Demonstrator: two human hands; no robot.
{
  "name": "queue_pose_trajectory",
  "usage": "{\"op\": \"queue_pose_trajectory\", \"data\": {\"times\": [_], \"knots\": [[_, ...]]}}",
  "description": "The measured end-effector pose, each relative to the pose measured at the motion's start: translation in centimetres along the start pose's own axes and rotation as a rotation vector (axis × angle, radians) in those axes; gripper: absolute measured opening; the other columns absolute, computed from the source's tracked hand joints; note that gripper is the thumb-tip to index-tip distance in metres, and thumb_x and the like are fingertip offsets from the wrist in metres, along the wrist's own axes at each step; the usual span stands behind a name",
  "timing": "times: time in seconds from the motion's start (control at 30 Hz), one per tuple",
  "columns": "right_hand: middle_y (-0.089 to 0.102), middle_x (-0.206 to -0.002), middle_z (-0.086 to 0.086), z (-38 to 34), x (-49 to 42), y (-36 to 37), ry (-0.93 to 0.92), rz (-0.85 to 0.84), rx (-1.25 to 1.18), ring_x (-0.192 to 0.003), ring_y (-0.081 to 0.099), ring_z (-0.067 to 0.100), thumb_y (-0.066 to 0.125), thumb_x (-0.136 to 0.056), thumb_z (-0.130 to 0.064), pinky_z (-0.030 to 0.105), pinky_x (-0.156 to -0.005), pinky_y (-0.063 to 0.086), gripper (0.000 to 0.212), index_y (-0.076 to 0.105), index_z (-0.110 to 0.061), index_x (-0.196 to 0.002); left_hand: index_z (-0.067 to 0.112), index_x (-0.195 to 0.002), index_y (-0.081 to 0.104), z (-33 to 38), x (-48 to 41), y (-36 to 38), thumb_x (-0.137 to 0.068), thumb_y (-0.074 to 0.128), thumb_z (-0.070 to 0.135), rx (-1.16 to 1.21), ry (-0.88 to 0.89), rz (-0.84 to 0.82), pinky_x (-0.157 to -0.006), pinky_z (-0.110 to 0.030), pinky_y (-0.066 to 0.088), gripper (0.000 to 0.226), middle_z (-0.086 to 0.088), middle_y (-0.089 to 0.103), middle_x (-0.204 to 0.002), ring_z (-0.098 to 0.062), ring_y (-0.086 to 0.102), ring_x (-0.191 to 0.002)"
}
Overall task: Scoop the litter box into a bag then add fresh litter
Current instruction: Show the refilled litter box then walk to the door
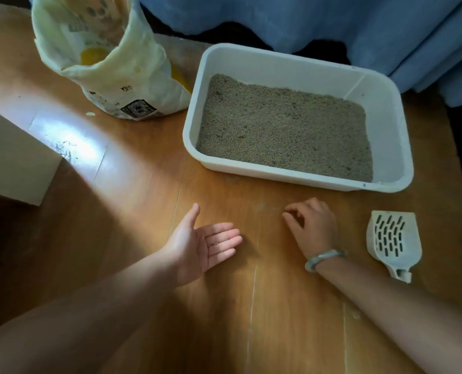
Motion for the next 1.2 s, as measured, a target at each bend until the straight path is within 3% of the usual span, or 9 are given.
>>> {"op": "queue_pose_trajectory", "data": {"times": [0.13, 0.47, 0.67, 0.83, 0.9, 1.0, 1.1, 1.2], "knots": [[0.058, -0.08, -0.002, -1.2, -0.9, 0.2, -0.129, 0.045, 0.038, -0.08, 0.052, 0.021, 0.072, -0.077, -0.027, 0.029, -0.07, 0.032, 0.008, 0.072, -0.022, -0.084, 0.001, -0.117, 0.059, -0.2, -0.4, 0.6, -0.091, 0.027, 0.066, -0.001, 0.004, 0.01, -0.088, -0.037, 0.051, 0.077, -0.016, 0.069, -0.11, -0.025, 0.069, -0.097], [0.059, -0.075, -0.003, -2.1, -1.0, 1.3, -0.184, 0.07, 0.082, -0.074, 0.056, 0.023, 0.075, -0.074, -0.023, 0.03, -0.067, 0.033, 0.007, 0.068, -0.023, -0.073, 0.0, -0.118, 0.059, -0.7, -0.8, 1.1, -0.091, 0.028, 0.066, 0.001, -0.001, 0.008, -0.089, -0.037, 0.051, 0.078, -0.017, 0.069, -0.111, -0.026, 0.069, -0.099], [0.058, -0.075, -0.006, -3.2, -0.9, 1.3, -0.265, 0.068, 0.05, -0.074, 0.055, 0.019, 0.057, -0.08, -0.034, 0.029, -0.067, 0.028, 0.015, 0.068, -0.025, -0.074, 0.0, -0.118, 0.059, -0.6, -1.0, 1.4, -0.09, 0.028, 0.066, -0.003, -0.001, 0.013, -0.089, -0.037, 0.051, 0.078, -0.017, 0.069, -0.111, -0.025, 0.069, -0.098], [0.058, -0.074, -0.004, -3.6, -1.2, 1.6, -0.307, 0.054, 0.105, -0.071, 0.056, 0.022, 0.073, -0.074, -0.024, 0.03, -0.066, 0.025, 0.007, 0.066, -0.022, -0.071, 0.0, -0.117, 0.059, -0.5, -1.1, 1.4, -0.09, 0.028, 0.066, 0.002, 0.004, 0.011, -0.089, -0.037, 0.051, 0.078, -0.016, 0.069, -0.111, -0.025, 0.069, -0.099], [0.058, -0.074, -0.003, -3.8, -1.2, 1.9, -0.331, 0.045, 0.142, -0.071, 0.057, 0.022, 0.065, -0.077, -0.025, 0.03, -0.066, 0.026, 0.007, 0.064, -0.022, -0.071, 0.0, -0.117, 0.059, -0.4, -1.1, 1.5, -0.091, 0.028, 0.066, 0.007, 0.007, 0.011, -0.089, -0.037, 0.051, 0.078, -0.016, 0.069, -0.111, -0.025, 0.069, -0.099], [0.056, -0.077, -0.002, -3.8, -1.0, 1.9, -0.283, 0.014, 0.131, -0.073, 0.057, 0.021, 0.044, -0.084, -0.031, 0.03, -0.067, 0.033, 0.022, 0.062, -0.021, -0.076, 0.0, -0.117, 0.059, -0.3, -1.0, 1.6, -0.091, 0.028, 0.066, 0.011, 0.012, 0.013, -0.088, -0.037, 0.051, 0.078, -0.016, 0.069, -0.111, -0.025, 0.069, -0.098], [0.056, -0.083, 0.001, -4.7, -0.3, 1.3, -0.258, -0.018, 0.001, -0.075, 0.057, 0.022, 0.038, -0.087, -0.03, 0.034, -0.069, 0.043, 0.025, 0.059, -0.018, -0.08, 0.0, -0.117, 0.059, -0.3, -1.1, 1.6, -0.09, 0.027, 0.066, 0.014, 0.015, 0.012, -0.088, -0.037, 0.051, 0.078, -0.017, 0.069, -0.111, -0.025, 0.069, -0.099], [0.056, -0.082, 0.003, -7.0, 1.3, 0.7, -0.349, -0.076, -0.099, -0.075, 0.057, 0.024, 0.039, -0.088, -0.03, 0.036, -0.069, 0.044, 0.026, 0.058, -0.014, -0.078, 0.0, -0.117, 0.059, -0.6, -1.2, 1.7, -0.09, 0.028, 0.066, 0.006, 0.012, -0.004, -0.088, -0.036, 0.051, 0.078, -0.015, 0.07, -0.107, -0.024, 0.07, -0.095]]}}
Point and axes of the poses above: each hand's wrist, its own x-axis away from the middle knuckle, its own y-axis out of the palm, z = x × y, the point moved 5 cm from there along -x, towards the middle knuckle
